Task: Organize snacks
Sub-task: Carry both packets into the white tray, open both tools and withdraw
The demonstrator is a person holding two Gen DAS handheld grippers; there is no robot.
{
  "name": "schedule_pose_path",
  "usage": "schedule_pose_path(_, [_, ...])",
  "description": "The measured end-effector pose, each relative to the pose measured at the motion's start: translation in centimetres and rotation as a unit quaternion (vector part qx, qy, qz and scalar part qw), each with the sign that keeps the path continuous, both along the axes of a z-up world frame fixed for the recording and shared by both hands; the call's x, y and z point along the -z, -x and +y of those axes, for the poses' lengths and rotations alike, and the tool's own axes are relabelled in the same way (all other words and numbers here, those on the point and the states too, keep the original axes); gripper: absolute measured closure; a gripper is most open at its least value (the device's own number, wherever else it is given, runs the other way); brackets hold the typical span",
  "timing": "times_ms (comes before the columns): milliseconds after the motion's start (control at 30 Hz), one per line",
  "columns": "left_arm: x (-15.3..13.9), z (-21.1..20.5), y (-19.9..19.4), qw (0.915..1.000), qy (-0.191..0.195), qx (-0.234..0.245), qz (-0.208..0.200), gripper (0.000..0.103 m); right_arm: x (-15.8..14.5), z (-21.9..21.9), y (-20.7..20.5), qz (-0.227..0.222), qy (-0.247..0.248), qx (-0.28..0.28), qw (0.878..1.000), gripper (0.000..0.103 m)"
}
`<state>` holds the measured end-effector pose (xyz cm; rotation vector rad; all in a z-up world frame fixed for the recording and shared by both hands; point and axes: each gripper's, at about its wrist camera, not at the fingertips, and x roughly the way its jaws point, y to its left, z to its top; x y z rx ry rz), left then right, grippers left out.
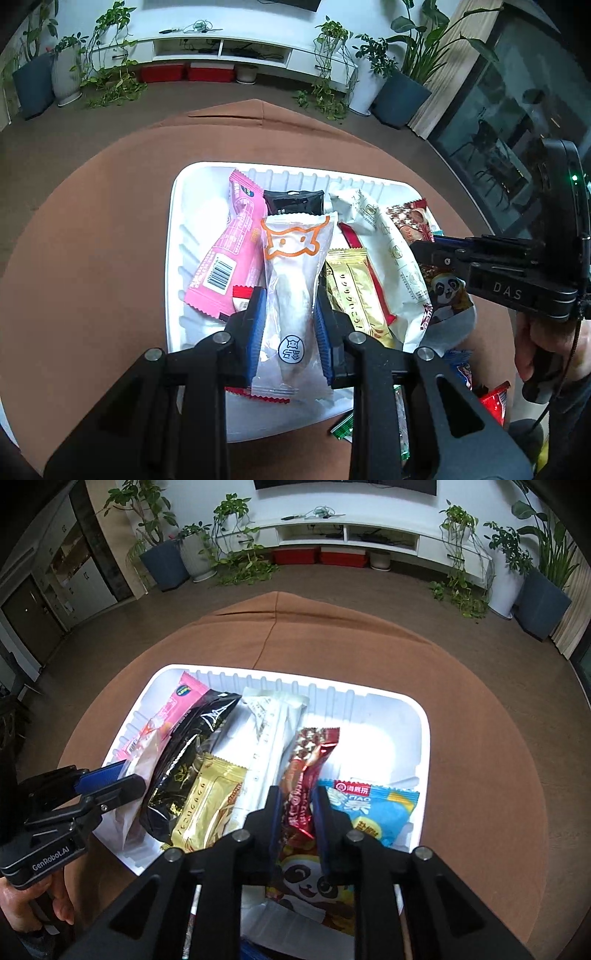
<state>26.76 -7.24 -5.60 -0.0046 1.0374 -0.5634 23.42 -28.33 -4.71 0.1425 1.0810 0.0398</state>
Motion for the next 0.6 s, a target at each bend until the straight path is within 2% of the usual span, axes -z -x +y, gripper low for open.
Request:
schedule_pose_path(200, [-0.1, -0.4, 0.1, 1.0000, -0.008, -0.002, -0.005, 0.075, -0.3, 0.1, 0.4, -0.007, 0.008, -0.002, 1.000, 0.073])
schedule_pose_path(233, [-0.1, -0.5, 0.1, 0.9999, -0.010, -0.004, -0.005, 0.069, -0.4, 0.1, 0.5, -0.009, 0.006, -0.001, 1.000, 0.071])
schedule_pose_path(267, [-0.1, -0.5, 0.1, 0.9999, -0.011, -0.005, -0.005, 0.057, -0.4, 0.0, 0.6, -0.010, 0.006, 0.000, 1.000, 0.070])
schedule_pose_path(333, [-0.2, -0.5, 0.3, 0.9999, -0.011, -0.006, -0.009, 0.046, -0.7, 0.1, 0.9, -0.016, 0.009, 0.001, 1.000, 0.064])
schedule_pose_path(433, [-0.4, -0.6, 0.6, 0.9998, -0.011, -0.004, -0.016, 0.044, -1.3, 0.0, 1.4, -0.026, 0.012, 0.006, 1.000, 0.058])
schedule_pose_path(500, [-0.7, -0.5, 0.9, 0.9997, -0.012, -0.003, -0.023, 0.038, -1.9, -0.2, 1.8, -0.034, 0.009, 0.011, 0.999, 0.057])
schedule_pose_path(600, [-1.5, -0.1, 1.5, 0.9993, -0.013, -0.008, -0.033, 0.032, -3.0, -0.6, 2.6, -0.049, 0.003, 0.020, 0.999, 0.051])
